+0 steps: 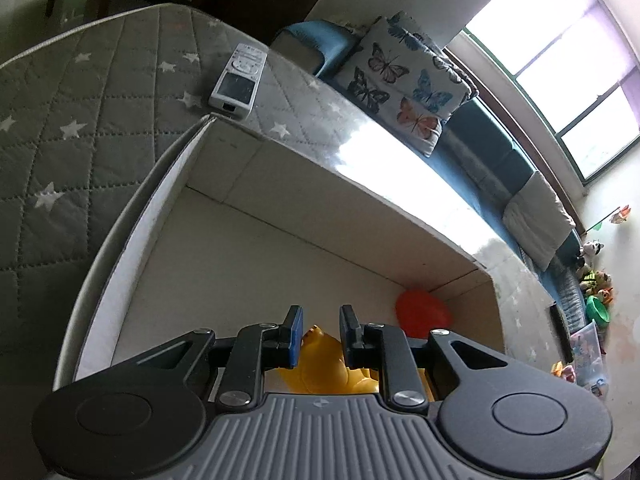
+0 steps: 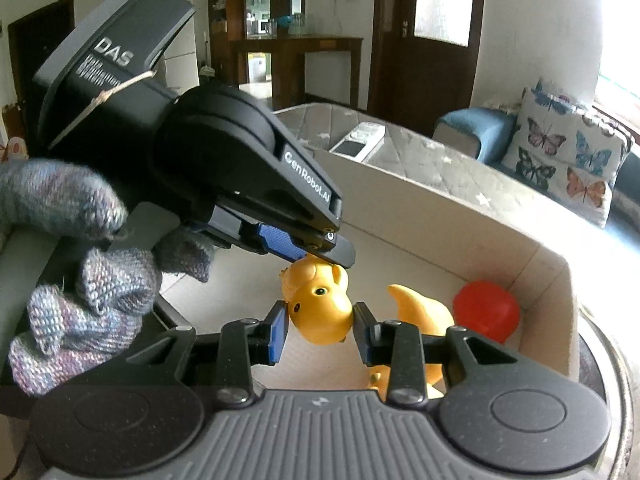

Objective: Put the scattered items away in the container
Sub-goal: 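Carry the yellow duck into the white box and open the left tool, then move the left tool down onto the yellow plush chick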

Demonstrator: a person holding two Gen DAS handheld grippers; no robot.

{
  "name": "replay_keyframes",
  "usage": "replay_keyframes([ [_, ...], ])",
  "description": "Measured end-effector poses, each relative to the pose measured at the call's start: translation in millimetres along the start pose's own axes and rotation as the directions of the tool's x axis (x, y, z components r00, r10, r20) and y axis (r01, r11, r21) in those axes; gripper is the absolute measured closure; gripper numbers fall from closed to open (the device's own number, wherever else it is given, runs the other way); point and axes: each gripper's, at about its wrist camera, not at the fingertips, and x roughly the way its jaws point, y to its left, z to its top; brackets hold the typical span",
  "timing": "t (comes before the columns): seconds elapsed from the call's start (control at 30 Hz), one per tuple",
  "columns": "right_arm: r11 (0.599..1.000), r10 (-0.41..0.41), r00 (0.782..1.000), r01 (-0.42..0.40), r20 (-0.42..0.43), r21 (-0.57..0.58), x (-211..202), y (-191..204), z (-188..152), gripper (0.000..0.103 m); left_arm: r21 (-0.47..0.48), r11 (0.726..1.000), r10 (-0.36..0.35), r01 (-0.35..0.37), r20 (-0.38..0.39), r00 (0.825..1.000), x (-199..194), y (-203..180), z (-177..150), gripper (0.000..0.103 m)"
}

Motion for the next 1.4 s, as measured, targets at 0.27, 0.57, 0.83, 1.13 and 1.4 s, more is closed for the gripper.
replay_keyframes([
  [0.27,1.0,0.002,1.0,-0.001,-0.015,0.014,3.3,-2.6,-1.8,0.068,0.015,1.0,0.016,-0.016,0.003,1.0,0.0,-1.5,-0.5,0.081],
  [0.57,0.999,-0.001,1.0,0.0,0.013,0.046,-6.0,-10.0,1.1,0.067,0.041,0.999,0.013,-0.014,0.04,0.999,-16.6,-8.1,-2.1,0.079],
  [0.83,0.998,-0.034,0.997,0.031,0.063,0.054,-34.8,-9.6,-4.5,0.065,0.058,0.998,0.003,-0.007,0.071,0.998,-39.4,-12.8,-11.6,0.079],
  [1.13,0.996,-0.07,0.99,0.062,0.126,0.066,-71.8,3.9,-25.9,0.052,0.087,0.996,-0.02,0.011,0.102,0.995,-72.6,-17.0,-39.2,0.079],
  [1.4,0.992,-0.096,0.981,0.081,0.166,0.095,-101.9,18.1,-57.3,0.037,0.091,0.995,-0.042,0.028,0.149,0.988,-107.7,-8.5,-69.4,0.076],
])
